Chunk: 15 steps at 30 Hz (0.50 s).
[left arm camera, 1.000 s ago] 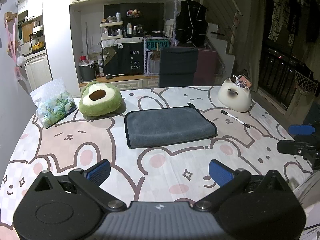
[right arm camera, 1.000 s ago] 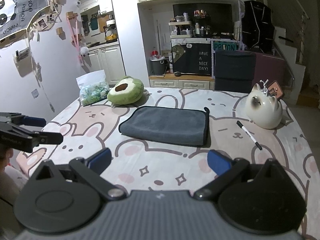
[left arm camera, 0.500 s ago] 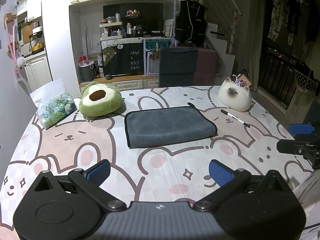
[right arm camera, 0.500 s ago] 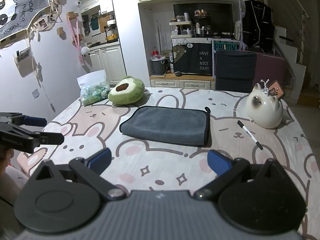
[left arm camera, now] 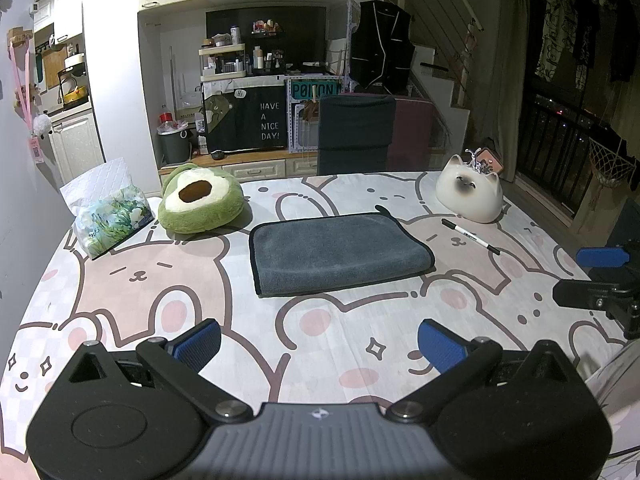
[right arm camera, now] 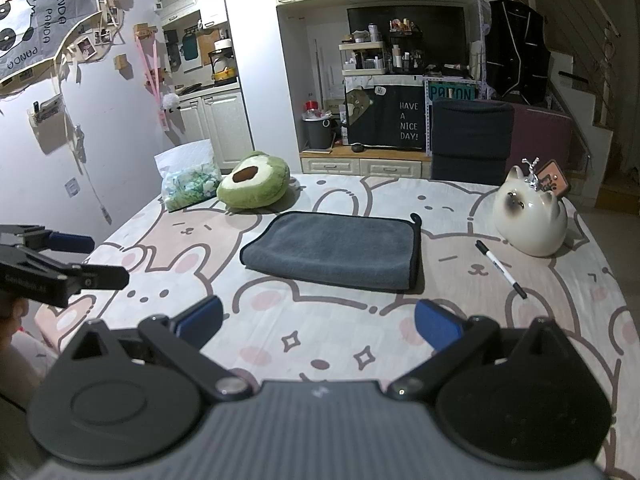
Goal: Fold towel
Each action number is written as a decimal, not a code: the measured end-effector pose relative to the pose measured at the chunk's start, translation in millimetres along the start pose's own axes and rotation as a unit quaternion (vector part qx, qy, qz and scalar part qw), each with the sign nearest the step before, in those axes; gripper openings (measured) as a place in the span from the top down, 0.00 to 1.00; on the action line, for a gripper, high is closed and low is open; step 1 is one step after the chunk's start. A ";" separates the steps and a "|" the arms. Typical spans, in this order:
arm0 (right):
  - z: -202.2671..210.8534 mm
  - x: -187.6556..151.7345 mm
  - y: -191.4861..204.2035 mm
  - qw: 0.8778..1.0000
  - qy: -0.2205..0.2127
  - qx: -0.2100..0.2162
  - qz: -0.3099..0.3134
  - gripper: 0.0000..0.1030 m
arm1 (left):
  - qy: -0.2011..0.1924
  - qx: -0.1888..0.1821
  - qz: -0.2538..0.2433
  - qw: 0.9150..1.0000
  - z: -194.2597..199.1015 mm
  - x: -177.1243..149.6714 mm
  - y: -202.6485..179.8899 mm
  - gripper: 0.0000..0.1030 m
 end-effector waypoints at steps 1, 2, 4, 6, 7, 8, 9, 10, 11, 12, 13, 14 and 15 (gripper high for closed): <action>0.0 -0.6 0.5 1.000 0.000 0.001 0.001 0.00 | 0.000 0.000 0.000 1.000 0.0 -0.1 0.0 0.00; -0.2 -0.7 0.8 1.000 0.000 0.001 0.000 0.00 | 0.000 0.000 0.000 1.000 0.0 0.0 -0.1 0.00; 0.0 -0.6 0.5 1.000 0.000 0.001 0.000 0.00 | 0.000 0.000 0.000 1.000 0.0 -0.1 -0.2 0.00; -0.4 -0.7 1.1 1.000 0.000 0.001 0.000 0.00 | 0.000 0.000 0.000 1.000 0.0 -0.4 -0.2 0.00; 0.0 -0.6 0.6 1.000 0.000 0.001 0.000 0.00 | 0.000 0.000 0.000 1.000 0.0 -0.2 -0.3 0.00; -0.2 -0.7 1.0 1.000 0.000 0.001 0.000 0.00 | 0.000 0.000 0.000 1.000 0.0 -0.2 -0.3 0.00; -0.2 -0.7 1.0 1.000 0.000 0.001 0.000 0.00 | 0.000 0.000 0.000 1.000 0.0 -0.2 -0.4 0.00; 0.0 -0.6 0.5 1.000 0.000 0.001 0.000 0.00 | 0.000 0.000 0.000 1.000 -0.1 -0.2 -0.4 0.00; 0.1 -0.5 0.5 1.000 0.000 0.001 0.000 0.00 | 0.000 0.000 0.000 1.000 -0.1 -0.3 -0.4 0.00; -0.1 -0.5 0.7 1.000 0.000 0.001 0.000 0.00 | 0.000 0.000 0.000 1.000 -0.1 -0.4 -0.4 0.00; -0.3 -0.6 0.9 1.000 0.001 0.001 0.000 0.00 | 0.000 0.000 0.000 1.000 0.0 -0.4 -0.5 0.00; 0.1 -0.5 0.5 1.000 0.000 0.001 0.000 0.00 | 0.000 0.000 0.000 1.000 0.0 -0.6 -0.6 0.00; 0.0 -0.6 0.7 1.000 0.000 0.001 0.000 0.00 | -0.001 0.000 0.000 1.000 0.0 -0.4 -0.6 0.00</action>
Point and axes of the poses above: each gripper's, at about its wrist camera, not at the fingertips, and z roughly against the way its jaws point, y to its left, x to its top, the point moved 6 cm from there along -z, roughly the way its jaws point, and after that the axes turned 5 degrees about x, right-handed, at the moved point
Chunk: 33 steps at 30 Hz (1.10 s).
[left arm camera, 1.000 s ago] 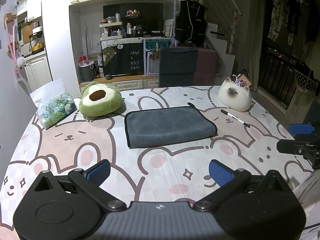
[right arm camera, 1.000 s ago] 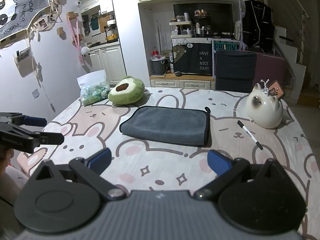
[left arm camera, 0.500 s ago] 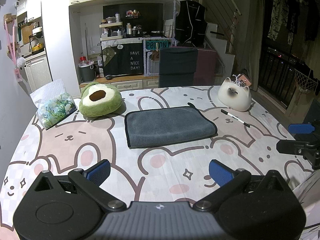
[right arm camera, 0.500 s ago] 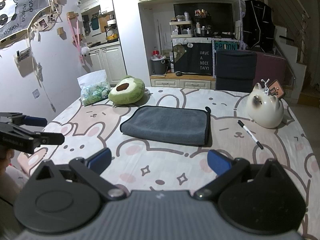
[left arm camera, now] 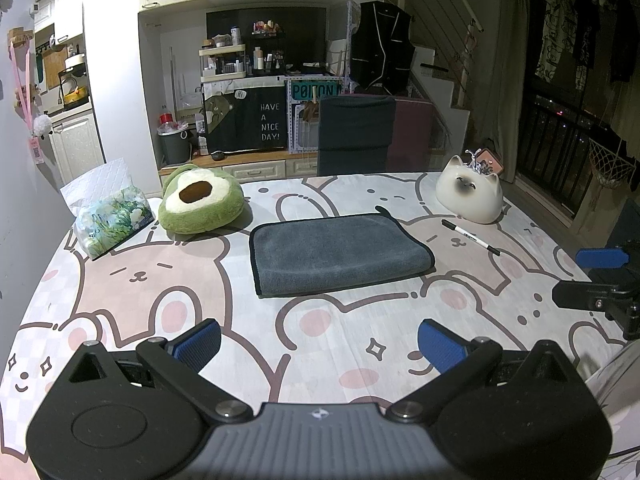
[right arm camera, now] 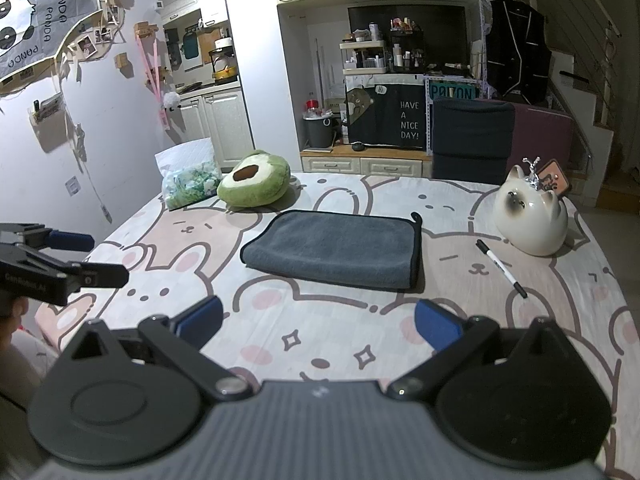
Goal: Fold towel
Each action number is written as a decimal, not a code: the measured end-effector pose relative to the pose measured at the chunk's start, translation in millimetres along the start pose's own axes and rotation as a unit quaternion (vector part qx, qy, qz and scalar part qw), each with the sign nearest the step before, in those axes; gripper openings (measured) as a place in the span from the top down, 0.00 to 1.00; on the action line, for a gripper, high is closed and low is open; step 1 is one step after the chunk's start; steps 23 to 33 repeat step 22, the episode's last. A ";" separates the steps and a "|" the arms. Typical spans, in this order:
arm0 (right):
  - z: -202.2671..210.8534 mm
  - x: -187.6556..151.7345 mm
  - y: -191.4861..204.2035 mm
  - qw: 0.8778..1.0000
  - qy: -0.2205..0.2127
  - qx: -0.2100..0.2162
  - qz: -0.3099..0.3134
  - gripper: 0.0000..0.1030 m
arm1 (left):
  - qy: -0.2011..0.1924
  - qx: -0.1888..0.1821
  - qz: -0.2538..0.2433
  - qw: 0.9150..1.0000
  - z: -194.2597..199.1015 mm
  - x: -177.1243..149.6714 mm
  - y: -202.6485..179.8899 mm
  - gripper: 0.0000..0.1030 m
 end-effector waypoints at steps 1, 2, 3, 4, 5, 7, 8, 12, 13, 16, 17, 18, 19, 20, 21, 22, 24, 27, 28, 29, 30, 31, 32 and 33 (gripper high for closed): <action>0.0 0.1 -0.2 1.000 0.000 0.000 0.000 0.00 | 0.000 0.000 0.000 1.000 -0.1 0.0 0.0 0.00; 0.1 0.1 -0.2 1.000 0.000 0.000 0.000 0.00 | 0.000 0.000 0.000 1.000 -0.1 -0.1 0.0 0.00; -0.2 0.0 0.3 1.000 0.000 0.000 0.000 0.00 | 0.000 0.000 0.000 1.000 -0.2 -0.3 0.0 0.00; 0.0 0.1 -0.1 1.000 0.000 0.000 0.000 0.00 | 0.000 0.000 0.000 1.000 -0.1 -0.2 -0.1 0.00; 0.1 0.1 -0.1 1.000 0.000 0.000 0.000 0.00 | 0.000 0.000 0.000 1.000 -0.1 -0.2 -0.1 0.00; -0.2 0.1 0.2 1.000 0.000 0.000 0.000 0.00 | 0.000 0.000 0.000 1.000 -0.1 -0.3 -0.3 0.00; 0.1 0.2 -0.1 1.000 0.000 0.000 0.000 0.00 | 0.000 0.000 0.000 1.000 -0.1 -0.3 -0.3 0.00; 0.1 0.3 -0.1 1.000 0.000 0.000 0.000 0.00 | 0.000 0.001 0.000 1.000 -0.1 -0.5 -0.4 0.00; 0.1 0.3 -0.2 1.000 0.000 0.000 0.000 0.00 | 0.000 0.001 0.000 1.000 -0.1 -0.6 -0.3 0.00; 0.1 0.4 -0.2 1.000 0.001 0.000 0.000 0.00 | 0.000 0.000 0.000 1.000 -0.2 -0.1 0.1 0.00; -0.1 0.3 0.4 1.000 0.001 0.000 0.001 0.00 | 0.000 0.000 0.000 1.000 -0.2 0.6 0.9 0.00; -0.5 -0.3 1.4 1.000 0.000 0.001 0.001 0.00 | 0.000 0.000 0.000 1.000 -0.4 0.6 1.2 0.00; -0.4 -1.4 2.0 1.000 0.000 0.001 0.001 0.00 | 0.000 0.001 0.000 1.000 -0.3 0.5 0.8 0.00; -0.3 -2.0 2.3 1.000 0.000 0.002 0.001 0.00 | 0.000 0.001 0.000 1.000 -0.3 0.4 0.8 0.00; -0.4 -2.4 3.0 1.000 0.000 0.002 0.001 0.00 | 0.001 0.001 0.000 1.000 -0.5 0.8 1.7 0.00; -0.3 -2.3 2.9 1.000 0.000 0.002 0.001 0.00 | 0.001 0.002 0.000 1.000 -0.4 1.5 2.9 0.00; -0.3 -2.3 2.9 1.000 0.000 0.002 0.001 0.00 | 0.001 0.002 0.000 1.000 -0.4 1.5 2.9 0.00; -0.3 -2.3 2.9 1.000 0.000 0.002 0.001 0.00 | 0.001 0.002 0.000 1.000 -0.4 1.5 2.9 0.00; -0.3 -2.3 2.9 1.000 0.000 0.002 0.001 0.00 | 0.001 0.002 0.000 1.000 -0.4 1.5 2.9 0.00; -0.3 -2.3 2.9 1.000 0.000 0.002 0.001 0.00 | 0.001 0.002 0.000 1.000 -0.4 1.5 2.9 0.00; -0.3 -2.3 2.9 1.000 0.000 0.002 0.001 0.00 | 0.001 0.002 0.000 1.000 -0.4 1.5 2.9 0.00; -0.3 -2.3 2.9 1.000 0.000 0.002 0.001 0.00 | 0.001 0.002 0.000 1.000 -0.4 1.5 2.9 0.00; -0.3 -2.3 2.9 1.000 0.000 0.002 0.001 0.00 | 0.001 0.002 0.000 1.000 -0.4 1.5 2.9 0.00; -0.3 -2.3 2.9 1.000 0.000 0.002 0.001 0.00 | 0.001 0.002 0.000 1.000 -0.4 1.5 2.9 0.00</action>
Point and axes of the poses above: each gripper's, at about its wrist camera, not at the fingertips, and z roughly against the way its jaws point, y to its left, x to its top, the point moved 6 cm from there along -z, roughly the way its jaws point, and after that the axes turned 5 degrees about x, right-handed, at the moved point
